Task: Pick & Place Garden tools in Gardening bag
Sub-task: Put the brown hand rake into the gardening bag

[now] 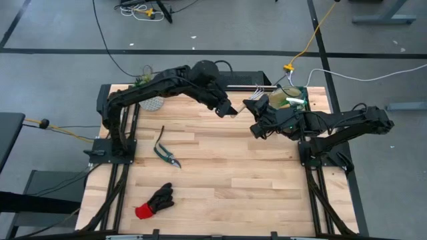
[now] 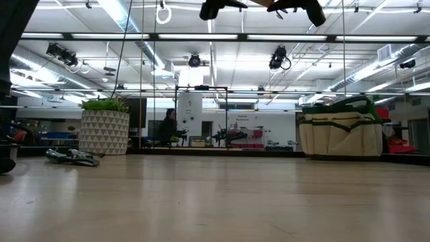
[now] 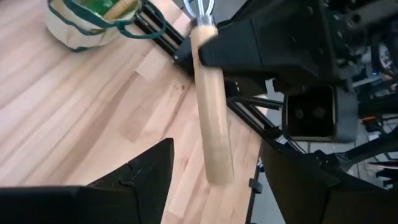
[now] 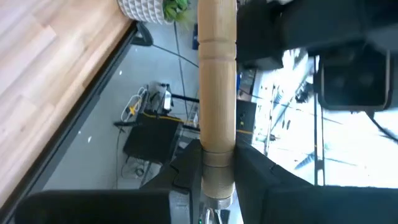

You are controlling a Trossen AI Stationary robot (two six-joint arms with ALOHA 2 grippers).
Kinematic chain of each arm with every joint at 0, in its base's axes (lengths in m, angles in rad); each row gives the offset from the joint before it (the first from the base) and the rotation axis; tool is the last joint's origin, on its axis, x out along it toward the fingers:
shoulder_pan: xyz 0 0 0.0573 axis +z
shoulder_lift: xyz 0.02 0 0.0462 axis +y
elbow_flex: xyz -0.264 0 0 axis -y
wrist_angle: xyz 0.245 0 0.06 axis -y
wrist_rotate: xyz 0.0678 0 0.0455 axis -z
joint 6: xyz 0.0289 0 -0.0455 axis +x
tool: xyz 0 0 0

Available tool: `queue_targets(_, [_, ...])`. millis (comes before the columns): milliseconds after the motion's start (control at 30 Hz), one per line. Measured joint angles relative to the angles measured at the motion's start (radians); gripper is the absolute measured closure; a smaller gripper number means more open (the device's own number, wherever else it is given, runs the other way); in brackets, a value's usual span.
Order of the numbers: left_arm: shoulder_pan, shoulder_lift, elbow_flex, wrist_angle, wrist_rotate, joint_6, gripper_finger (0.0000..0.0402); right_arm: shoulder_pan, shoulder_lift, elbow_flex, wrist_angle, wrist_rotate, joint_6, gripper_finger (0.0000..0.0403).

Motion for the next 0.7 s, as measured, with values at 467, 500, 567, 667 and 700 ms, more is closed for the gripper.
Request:
queue_targets(467, [0.006, -0.121, 0.000, -0.005, -0.120, 0.107, 0.0164, 0.004, -0.018, 0.000, 0.063, 0.028, 0.019, 0.0329])
queue_targets(500, [0.005, -0.125, 0.000, -0.008, -0.130, 0.111, 0.0164, 0.004, -0.018, 0.000, 0.064, 0.028, 0.035, 0.0329])
queue_targets(567, [0.005, -0.124, 0.000, -0.008, -0.137, 0.113, 0.0164, 0.004, -0.018, 0.000, 0.064, 0.018, 0.074, 0.0329])
queue_targets(667, [0.006, -0.124, -0.001, -0.008, -0.137, 0.124, 0.0164, 0.004, -0.018, 0.000, 0.062, -0.002, 0.130, 0.0329])
queue_targets(700, [0.006, -0.124, -0.001, -0.009, -0.138, 0.131, 0.0164, 0.005, -0.018, 0.000, 0.062, -0.007, 0.152, 0.0329])
